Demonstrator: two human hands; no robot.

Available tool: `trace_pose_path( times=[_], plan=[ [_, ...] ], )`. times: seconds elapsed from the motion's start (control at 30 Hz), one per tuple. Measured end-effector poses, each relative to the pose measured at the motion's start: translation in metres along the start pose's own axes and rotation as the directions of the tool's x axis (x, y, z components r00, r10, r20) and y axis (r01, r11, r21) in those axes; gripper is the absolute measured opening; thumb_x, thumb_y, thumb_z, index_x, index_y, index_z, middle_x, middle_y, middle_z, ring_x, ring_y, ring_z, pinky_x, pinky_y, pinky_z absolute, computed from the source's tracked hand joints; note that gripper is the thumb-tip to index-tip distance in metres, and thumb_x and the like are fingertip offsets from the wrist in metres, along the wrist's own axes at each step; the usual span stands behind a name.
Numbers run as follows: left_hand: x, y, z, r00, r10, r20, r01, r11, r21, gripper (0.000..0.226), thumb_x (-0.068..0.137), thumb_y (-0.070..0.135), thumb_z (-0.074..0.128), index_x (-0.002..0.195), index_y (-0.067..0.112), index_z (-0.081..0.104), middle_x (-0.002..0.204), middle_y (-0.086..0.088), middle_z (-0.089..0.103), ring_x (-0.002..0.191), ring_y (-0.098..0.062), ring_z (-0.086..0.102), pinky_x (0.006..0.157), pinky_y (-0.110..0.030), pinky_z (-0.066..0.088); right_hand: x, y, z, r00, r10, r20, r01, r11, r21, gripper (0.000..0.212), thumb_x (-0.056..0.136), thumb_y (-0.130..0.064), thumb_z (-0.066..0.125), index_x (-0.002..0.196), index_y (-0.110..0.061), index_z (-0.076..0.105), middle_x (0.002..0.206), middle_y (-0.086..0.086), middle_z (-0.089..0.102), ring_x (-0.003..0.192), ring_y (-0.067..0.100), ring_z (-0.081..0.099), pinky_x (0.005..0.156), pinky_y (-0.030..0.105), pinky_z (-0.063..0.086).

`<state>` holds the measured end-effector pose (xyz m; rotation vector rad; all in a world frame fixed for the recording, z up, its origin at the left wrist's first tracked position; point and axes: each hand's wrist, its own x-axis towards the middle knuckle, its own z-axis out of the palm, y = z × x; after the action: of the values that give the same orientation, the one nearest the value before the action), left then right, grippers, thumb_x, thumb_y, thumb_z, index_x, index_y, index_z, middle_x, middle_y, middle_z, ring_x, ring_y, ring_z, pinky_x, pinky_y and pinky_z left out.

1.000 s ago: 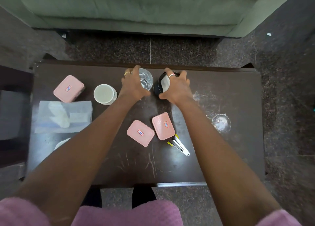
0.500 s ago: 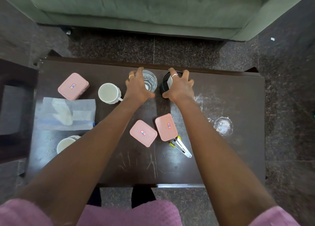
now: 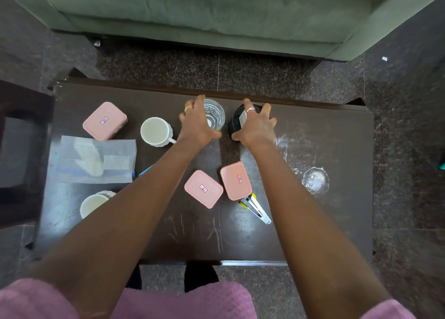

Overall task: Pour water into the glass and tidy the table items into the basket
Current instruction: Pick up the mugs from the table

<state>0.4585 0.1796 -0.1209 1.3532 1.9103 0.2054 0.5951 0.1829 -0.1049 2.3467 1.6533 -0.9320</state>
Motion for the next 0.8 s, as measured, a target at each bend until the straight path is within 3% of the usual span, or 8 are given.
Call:
trace_pose_path(
  times=[0.57,0.7,0.8],
  plan=[
    [0.000,0.006,0.007,1.000,-0.002,-0.022,0.001,0.999,-0.035,0.101,0.065,0.020,0.081,0.144,0.021,0.018,0.146,-0.012,0.024,0.132,-0.035,0.026,0.101,-0.045,0.038,0.000,0.005,0.004,0.999,-0.019,-0.036,0.020,0.999,0.029,0.094,0.068,-0.022,0.080,0.139,-0.044,0.023,0.147,0.006,0.016,0.127,0.036,0.028,0.081,0.048,0.050],
    [0.002,0.006,0.007,1.000,-0.001,-0.029,0.001,1.000,-0.004,0.102,0.065,0.022,0.081,0.144,0.021,0.017,0.145,-0.013,0.025,0.132,-0.035,0.026,0.101,-0.046,0.039,-0.003,0.006,0.004,0.997,-0.064,-0.048,0.066,0.997,0.037,0.102,0.069,-0.022,0.079,0.142,-0.045,0.012,0.151,0.007,0.011,0.131,0.038,0.023,0.087,0.049,0.048],
    [0.003,0.005,0.003,1.000,0.026,0.005,-0.026,0.999,0.045,0.104,0.065,0.027,0.082,0.145,0.021,0.014,0.147,-0.013,0.024,0.134,-0.035,0.024,0.105,-0.046,0.034,-0.012,0.015,0.006,0.988,-0.123,-0.098,0.125,0.992,0.014,0.111,0.067,-0.027,0.079,0.142,-0.046,0.000,0.154,0.009,0.003,0.136,0.041,0.013,0.101,0.055,0.036]
  ],
)
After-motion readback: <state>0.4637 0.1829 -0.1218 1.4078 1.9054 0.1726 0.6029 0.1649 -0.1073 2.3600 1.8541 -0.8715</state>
